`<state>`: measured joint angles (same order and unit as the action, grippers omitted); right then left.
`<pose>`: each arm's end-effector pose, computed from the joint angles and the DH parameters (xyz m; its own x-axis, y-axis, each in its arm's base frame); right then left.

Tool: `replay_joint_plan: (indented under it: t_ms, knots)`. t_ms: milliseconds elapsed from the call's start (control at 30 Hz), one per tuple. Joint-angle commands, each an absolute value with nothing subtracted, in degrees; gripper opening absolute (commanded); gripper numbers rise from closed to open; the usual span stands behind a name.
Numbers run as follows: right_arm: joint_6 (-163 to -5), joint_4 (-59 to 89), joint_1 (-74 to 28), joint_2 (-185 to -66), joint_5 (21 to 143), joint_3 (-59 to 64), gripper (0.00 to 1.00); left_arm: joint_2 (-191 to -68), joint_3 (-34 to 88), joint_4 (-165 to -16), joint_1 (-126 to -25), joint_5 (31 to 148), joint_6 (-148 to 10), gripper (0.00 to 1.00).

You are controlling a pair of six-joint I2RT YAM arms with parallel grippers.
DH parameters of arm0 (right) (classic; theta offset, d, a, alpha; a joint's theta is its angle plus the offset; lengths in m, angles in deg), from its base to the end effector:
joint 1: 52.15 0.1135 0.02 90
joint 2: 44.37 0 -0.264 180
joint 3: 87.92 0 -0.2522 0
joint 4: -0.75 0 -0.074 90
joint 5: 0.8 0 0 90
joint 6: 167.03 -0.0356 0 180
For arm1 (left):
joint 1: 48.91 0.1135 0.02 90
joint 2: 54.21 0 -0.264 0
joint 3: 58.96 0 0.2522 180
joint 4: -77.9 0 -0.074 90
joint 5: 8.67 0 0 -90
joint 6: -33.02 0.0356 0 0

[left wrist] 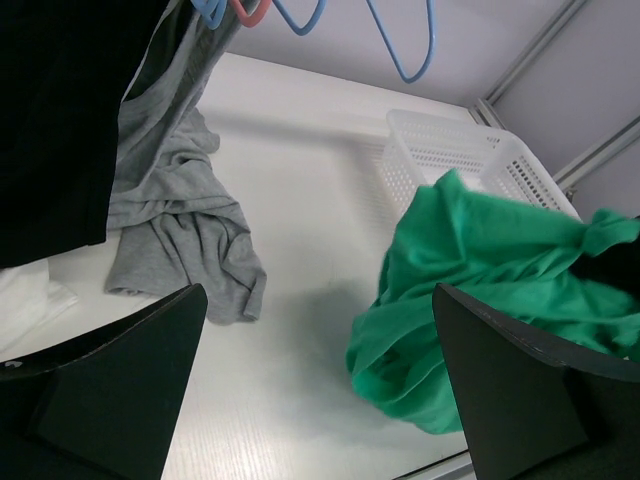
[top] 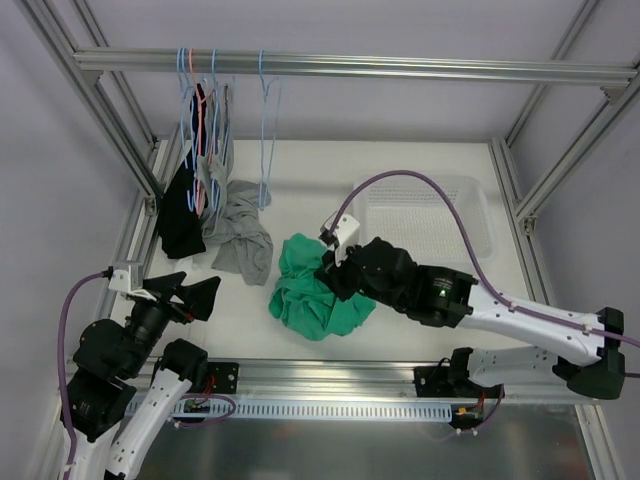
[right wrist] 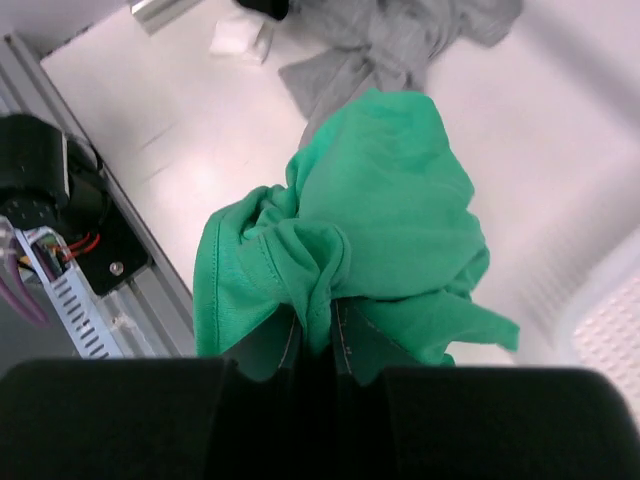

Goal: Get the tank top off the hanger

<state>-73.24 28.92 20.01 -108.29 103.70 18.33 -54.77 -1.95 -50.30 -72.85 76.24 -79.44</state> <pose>0.0867 0.2404 0.3595 -0.0401 -0.3334 -0.9419 -0.8533 0.5019 -0.1414 0.0054 0.0011 0.3351 -0.0551 -0.3919 -0.9184 0.3271 0.8619 -0.3874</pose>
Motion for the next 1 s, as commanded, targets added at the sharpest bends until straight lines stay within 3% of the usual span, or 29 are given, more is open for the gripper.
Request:
replay_joint_plan:
  t_ms: [0, 200, 367, 500, 700, 967]
  knots:
    - [-71.16, 35.94, 19.31, -106.42, 109.93, 7.32, 0.00, -52.81, -2.22, -51.95, -72.73, 74.82, -80.27, 0.99]
    - [-68.51, 47.01, 12.73, -108.44, 111.62, -11.57, 0.00, -52.63, -2.22, -51.86, -72.73, 74.65, -80.36, 0.99]
    - [-66.31, 54.83, 0.43, -112.39, 105.03, -26.50, 0.00, -52.98, -2.22, -51.86, -72.73, 74.73, -80.36, 0.99]
    - [-65.43, 56.87, -9.33, -116.69, 98.61, -31.27, 0.00, -53.07, -2.22, -51.78, -72.73, 74.82, -80.45, 0.99]
    - [-65.34, 56.26, -24.96, -120.21, 86.85, -28.40, 0.00, -53.07, -2.22, -51.69, -72.64, 74.56, -80.45, 0.99]
    - [-58.84, 45.80, -33.51, -121.53, 80.16, -14.68, 0.00, -53.60, -2.22, -51.78, -72.73, 74.91, -80.45, 0.99]
